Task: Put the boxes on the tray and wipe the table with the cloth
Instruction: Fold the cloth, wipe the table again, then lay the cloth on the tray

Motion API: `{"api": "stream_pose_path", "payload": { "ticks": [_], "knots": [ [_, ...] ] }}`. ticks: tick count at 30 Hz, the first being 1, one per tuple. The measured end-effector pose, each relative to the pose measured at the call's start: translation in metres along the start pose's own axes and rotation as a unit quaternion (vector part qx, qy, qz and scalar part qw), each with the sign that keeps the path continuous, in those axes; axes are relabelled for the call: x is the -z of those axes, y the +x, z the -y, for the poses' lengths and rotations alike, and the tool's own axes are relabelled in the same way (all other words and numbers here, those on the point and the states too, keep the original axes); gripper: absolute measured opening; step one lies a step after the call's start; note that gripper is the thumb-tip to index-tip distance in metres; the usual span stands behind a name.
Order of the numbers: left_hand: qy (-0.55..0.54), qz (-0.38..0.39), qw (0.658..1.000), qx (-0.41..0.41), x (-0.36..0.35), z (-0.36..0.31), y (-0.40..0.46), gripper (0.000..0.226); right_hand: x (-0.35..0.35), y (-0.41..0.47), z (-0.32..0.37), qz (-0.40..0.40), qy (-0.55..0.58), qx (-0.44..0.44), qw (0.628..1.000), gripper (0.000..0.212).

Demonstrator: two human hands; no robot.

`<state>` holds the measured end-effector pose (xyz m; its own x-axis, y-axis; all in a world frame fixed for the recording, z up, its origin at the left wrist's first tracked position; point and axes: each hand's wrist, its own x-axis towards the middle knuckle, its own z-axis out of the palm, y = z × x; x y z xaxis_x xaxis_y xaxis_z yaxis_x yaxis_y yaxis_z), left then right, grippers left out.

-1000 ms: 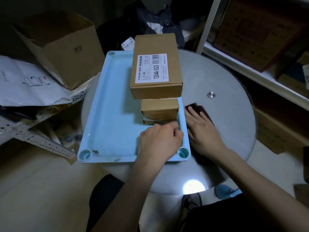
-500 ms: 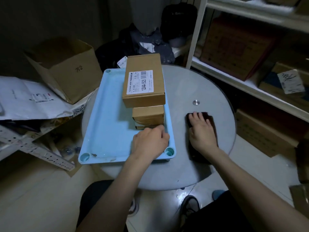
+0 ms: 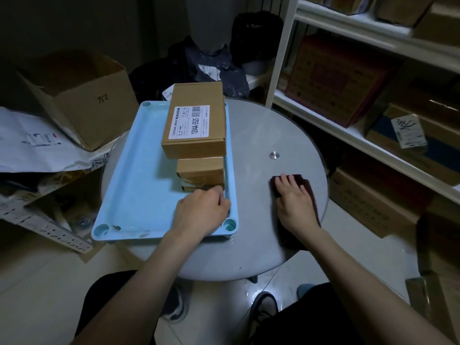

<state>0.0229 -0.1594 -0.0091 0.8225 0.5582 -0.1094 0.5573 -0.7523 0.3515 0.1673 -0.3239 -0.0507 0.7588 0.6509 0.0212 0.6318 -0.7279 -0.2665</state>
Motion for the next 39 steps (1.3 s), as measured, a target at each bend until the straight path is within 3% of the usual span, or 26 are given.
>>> {"api": "stream_pose_path", "payload": {
  "ticks": [4,8,10,13,15,17,19,22,26,28,30,32,34,36,38,39],
  "knots": [
    [-0.001,-0.004,1.000,0.005,-0.002,0.000,0.001,0.022,-0.010,-0.002,0.036,0.036,0.011,0.101,0.994,0.059],
    [-0.010,0.000,1.000,0.004,-0.002,0.002,0.000,0.022,0.005,-0.023,0.021,0.081,0.086,0.187,0.975,0.060],
    [-0.021,0.003,1.000,0.001,0.000,0.002,-0.002,0.022,0.017,-0.030,-0.003,0.022,0.123,0.101,0.987,0.054],
    [-0.039,0.005,0.999,0.003,0.005,0.001,-0.003,0.021,0.046,-0.028,-0.038,-0.066,0.157,-0.149,0.974,0.051],
    [-0.057,-0.004,0.998,0.005,0.008,0.000,-0.007,0.020,0.069,-0.021,-0.039,-0.060,0.277,-0.234,0.930,0.050],
    [-0.067,-0.027,0.997,-0.002,0.011,-0.002,-0.011,0.020,0.089,-0.014,-0.030,-0.081,0.436,-0.287,0.849,0.048],
    [-0.077,-0.060,0.995,-0.017,0.016,-0.005,-0.015,0.019,0.108,-0.014,-0.012,-0.090,0.567,-0.294,0.764,0.044],
    [-0.167,-0.082,0.982,-0.040,0.023,-0.012,-0.019,0.017,0.122,-0.021,0.014,-0.024,0.704,-0.258,0.661,0.032],
    [-0.355,0.009,0.934,-0.034,0.028,-0.030,-0.026,0.032,0.106,-0.038,0.048,0.059,0.779,-0.256,0.569,0.029],
    [-0.407,0.075,0.910,-0.016,0.025,-0.036,-0.027,0.046,0.094,-0.043,0.065,0.078,0.799,-0.244,0.544,0.035],
    [-0.494,0.103,0.863,0.016,0.023,-0.037,-0.029,0.041,0.089,-0.044,0.079,0.096,0.814,-0.227,0.526,0.039],
    [-0.553,0.087,0.828,0.036,0.022,-0.033,-0.030,0.030,0.083,-0.038,0.079,0.079,0.795,-0.195,0.569,0.034],
    [-0.599,0.051,0.798,0.031,0.025,-0.029,-0.032,0.016,0.082,-0.033,0.071,0.016,0.727,-0.169,0.666,0.040],
    [-0.633,0.026,0.773,0.009,0.032,-0.027,-0.033,0.009,0.084,-0.035,0.064,-0.050,0.653,-0.158,0.739,0.036],
    [-0.635,-0.002,0.772,-0.015,0.039,-0.027,-0.033,0.007,0.089,-0.043,0.064,-0.069,0.574,-0.125,0.806,0.028],
    [-0.626,-0.013,0.779,-0.028,0.042,-0.030,-0.033,0.011,0.090,-0.047,0.068,-0.042,0.559,-0.105,0.821,0.021]
  ]
}}
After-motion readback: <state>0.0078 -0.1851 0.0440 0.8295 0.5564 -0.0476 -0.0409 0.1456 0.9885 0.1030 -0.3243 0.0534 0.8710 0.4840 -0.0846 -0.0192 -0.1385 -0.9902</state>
